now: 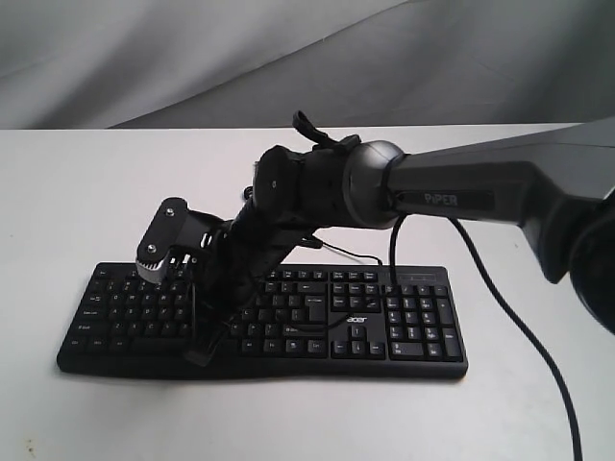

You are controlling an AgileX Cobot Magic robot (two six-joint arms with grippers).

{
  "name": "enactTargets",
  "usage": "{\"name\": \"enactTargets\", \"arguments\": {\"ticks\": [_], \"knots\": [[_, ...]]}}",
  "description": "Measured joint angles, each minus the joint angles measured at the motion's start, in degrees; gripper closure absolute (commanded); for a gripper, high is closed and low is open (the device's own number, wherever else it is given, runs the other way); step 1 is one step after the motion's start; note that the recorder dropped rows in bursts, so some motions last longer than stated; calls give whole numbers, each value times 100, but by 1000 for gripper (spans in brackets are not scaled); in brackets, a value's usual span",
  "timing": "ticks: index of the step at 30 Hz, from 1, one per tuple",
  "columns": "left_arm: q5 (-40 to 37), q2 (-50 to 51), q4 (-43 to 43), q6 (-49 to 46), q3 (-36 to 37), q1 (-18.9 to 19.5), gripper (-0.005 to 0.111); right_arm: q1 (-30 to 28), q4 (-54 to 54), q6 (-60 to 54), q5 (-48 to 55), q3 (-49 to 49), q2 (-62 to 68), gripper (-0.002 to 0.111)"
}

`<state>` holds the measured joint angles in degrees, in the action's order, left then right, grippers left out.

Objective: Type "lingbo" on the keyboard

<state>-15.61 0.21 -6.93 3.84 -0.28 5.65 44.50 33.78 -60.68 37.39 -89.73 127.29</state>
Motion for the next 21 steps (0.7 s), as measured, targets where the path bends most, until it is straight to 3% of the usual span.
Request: {"name": "enactTargets", "arguments": {"ticks": [21], "knots": [[0,0,0,0,0,0,106,0,-39,0,-12,0,106,108]]}}
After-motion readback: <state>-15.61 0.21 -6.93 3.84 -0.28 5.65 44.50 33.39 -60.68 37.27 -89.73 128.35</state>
